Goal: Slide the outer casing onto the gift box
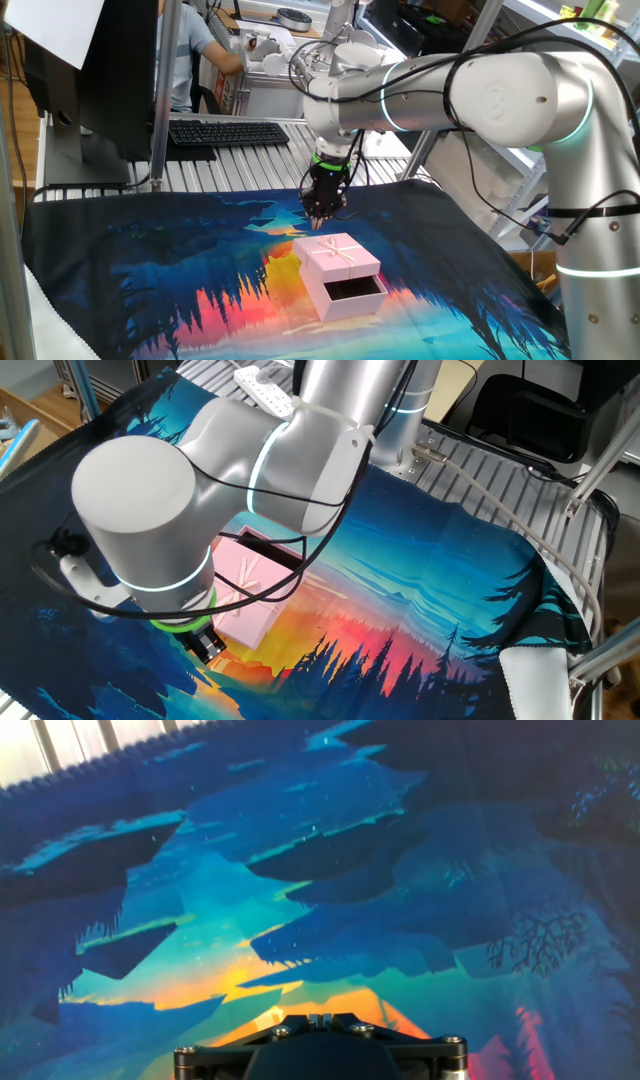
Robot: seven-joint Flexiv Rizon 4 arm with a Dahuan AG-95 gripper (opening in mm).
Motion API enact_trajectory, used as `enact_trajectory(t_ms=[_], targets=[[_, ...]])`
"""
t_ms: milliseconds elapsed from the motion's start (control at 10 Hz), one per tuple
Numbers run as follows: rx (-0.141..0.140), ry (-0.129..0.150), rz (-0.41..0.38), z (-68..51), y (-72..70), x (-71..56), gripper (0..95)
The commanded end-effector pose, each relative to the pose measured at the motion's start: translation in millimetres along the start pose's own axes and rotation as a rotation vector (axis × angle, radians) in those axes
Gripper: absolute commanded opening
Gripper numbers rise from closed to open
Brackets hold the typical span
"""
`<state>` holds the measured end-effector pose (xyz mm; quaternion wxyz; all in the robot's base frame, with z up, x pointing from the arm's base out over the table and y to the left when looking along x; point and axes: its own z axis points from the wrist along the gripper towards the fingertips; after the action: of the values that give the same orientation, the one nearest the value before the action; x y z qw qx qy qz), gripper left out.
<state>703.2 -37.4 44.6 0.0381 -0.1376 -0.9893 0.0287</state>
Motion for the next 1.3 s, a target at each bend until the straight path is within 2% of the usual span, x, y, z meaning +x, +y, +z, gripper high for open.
enact_trajectory(t_ms=[100,900,1300], targets=[[0.001,0.001,0.001,0.6,0.4,-0.5,0.0],[0.007,0.016,0.017,9.8,2.2,-0.4,0.0],[0.005,0.019,0.01,12.6,1.4,5.0,0.0]])
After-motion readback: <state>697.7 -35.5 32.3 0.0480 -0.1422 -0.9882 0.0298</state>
